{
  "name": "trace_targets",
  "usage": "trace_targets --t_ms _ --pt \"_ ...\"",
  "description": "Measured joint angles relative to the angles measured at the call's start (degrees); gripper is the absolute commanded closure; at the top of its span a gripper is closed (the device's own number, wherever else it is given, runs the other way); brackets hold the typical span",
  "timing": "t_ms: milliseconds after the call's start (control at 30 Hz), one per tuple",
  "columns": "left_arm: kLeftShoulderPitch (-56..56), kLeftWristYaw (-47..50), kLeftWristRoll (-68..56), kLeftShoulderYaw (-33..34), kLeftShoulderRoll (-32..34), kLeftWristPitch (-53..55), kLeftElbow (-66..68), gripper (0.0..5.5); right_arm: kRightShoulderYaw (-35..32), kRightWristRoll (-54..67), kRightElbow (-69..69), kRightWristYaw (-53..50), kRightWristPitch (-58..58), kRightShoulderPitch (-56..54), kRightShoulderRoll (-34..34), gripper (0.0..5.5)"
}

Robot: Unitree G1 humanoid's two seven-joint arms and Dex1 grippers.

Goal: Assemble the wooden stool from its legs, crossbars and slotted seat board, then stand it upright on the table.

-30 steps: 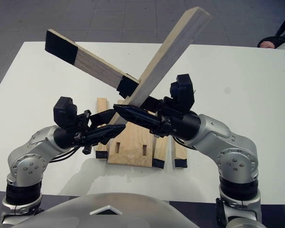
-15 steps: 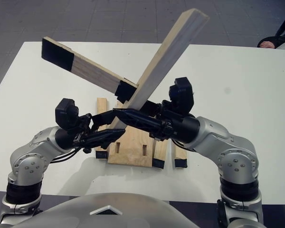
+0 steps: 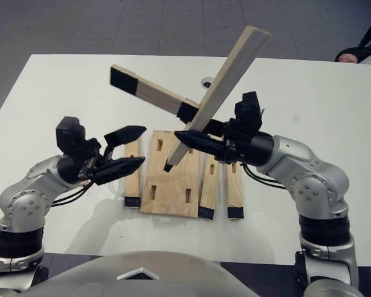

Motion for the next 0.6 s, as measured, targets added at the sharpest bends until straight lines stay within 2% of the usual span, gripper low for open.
trace_targets --t_ms 100,167,267,600 --pt "-1.1 -2.0 9.0 -1.7 1.0 -5.8 4.9 0.61 -0.4 -4.9 4.8 3.5 -4.2 -2.1 0.5 3.45" --pt "-2.1 -3.8 15.6 -5.3 1.3 -9.2 10.6 0.61 -0.5 -7.0 8.5 7.6 -7.0 -3.5 1.4 3.45" --pt "-3.0 -5.3 20.1 -8.4 -0.3 -12.1 16.7 0.61 0.7 -11.1 13.7 14.4 -9.5 -5.1 1.3 3.45" --pt "-3.9 -8.4 23.3 -9.5 -2.9 -14.2 24.3 0.61 3.0 -24.8 28.8 28.5 -26.6 -9.0 2.9 3.45"
